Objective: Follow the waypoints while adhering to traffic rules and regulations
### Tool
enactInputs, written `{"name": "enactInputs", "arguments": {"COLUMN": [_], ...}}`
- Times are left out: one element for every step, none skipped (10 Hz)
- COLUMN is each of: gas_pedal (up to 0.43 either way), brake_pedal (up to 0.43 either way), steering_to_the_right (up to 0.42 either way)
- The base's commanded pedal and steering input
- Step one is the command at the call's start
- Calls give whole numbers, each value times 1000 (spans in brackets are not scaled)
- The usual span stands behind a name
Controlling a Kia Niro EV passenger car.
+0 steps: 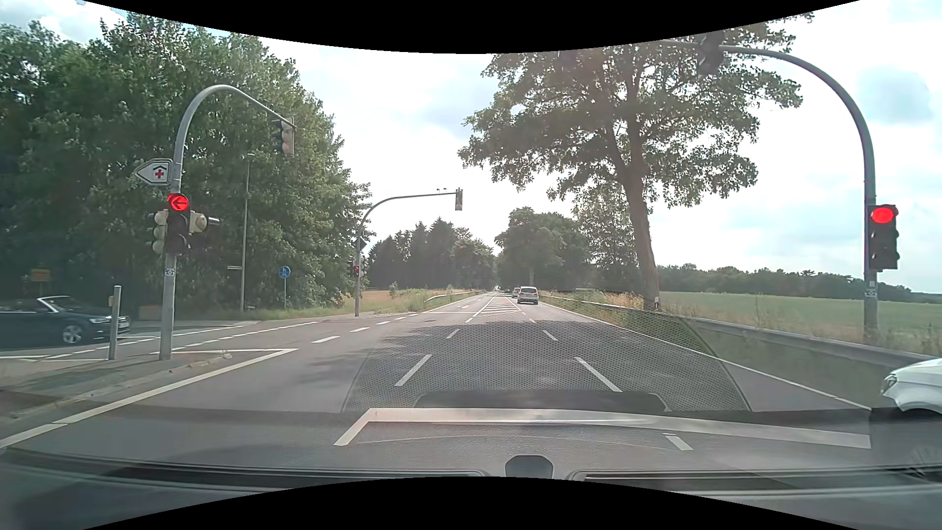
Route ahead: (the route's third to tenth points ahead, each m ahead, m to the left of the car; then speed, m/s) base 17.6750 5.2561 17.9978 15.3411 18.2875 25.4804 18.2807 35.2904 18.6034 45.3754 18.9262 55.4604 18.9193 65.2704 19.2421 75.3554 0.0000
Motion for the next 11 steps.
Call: {"name": "enactInputs", "arguments": {"gas_pedal": [0, 0, 0, 0, 0, 0, 0, 0, 0, 0, 0], "brake_pedal": [476, 476, 476, 476, 476, 476, 476, 476, 476, 476, 476], "steering_to_the_right": [-2, -1, -2, -1, -1, -1, -1, -2, -1, -1, -2]}}
